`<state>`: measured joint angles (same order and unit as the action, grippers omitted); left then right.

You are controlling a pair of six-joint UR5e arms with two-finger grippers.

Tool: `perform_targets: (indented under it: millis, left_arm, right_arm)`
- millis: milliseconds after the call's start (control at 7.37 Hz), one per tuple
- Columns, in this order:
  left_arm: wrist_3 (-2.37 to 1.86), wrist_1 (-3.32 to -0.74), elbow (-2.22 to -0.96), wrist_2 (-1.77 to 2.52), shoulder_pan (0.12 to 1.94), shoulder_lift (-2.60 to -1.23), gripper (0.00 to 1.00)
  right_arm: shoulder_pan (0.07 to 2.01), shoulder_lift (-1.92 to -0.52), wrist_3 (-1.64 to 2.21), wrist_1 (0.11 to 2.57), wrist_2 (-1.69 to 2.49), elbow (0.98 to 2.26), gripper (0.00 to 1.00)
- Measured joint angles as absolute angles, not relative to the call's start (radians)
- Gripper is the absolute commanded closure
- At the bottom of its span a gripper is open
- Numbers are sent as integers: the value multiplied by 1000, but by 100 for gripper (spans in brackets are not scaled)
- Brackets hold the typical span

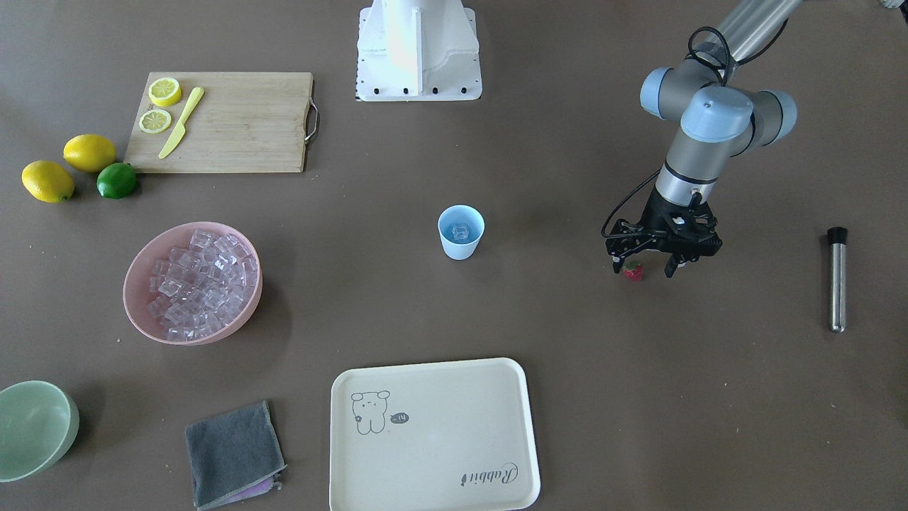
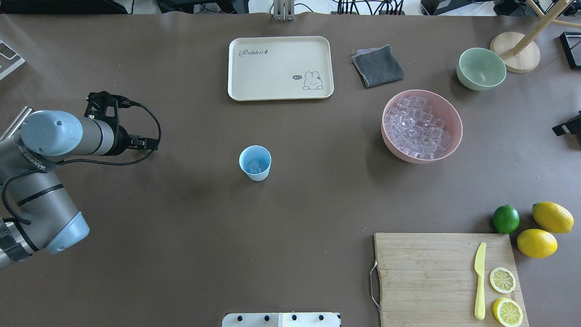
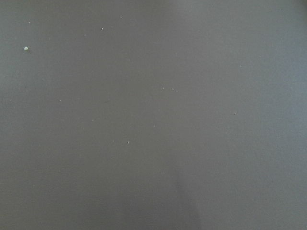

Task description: Mash ice and strawberries in cup

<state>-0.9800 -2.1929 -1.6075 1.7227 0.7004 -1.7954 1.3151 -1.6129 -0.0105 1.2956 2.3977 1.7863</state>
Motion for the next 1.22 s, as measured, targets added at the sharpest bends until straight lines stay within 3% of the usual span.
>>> perform_targets:
  millis: [271, 543, 678, 1221]
  left_arm:
    - [-980, -2192, -1606, 1711, 692, -1796, 58]
    - [-983, -2192, -1608, 1709, 691, -1794, 89]
    - [-985, -2191, -1611, 1711, 690, -1795, 100]
    - [-996, -2089, -1698, 1799, 704, -1856, 100]
  right_arm:
    - [1317, -1631, -33, 1258, 2396, 1760, 1]
    - [1318, -1637, -35, 1246, 2396, 1754, 1]
    - [1320, -1638, -35, 1245, 2397, 1757, 1]
    - [1327, -1634, -30, 1244, 2393, 1757, 1]
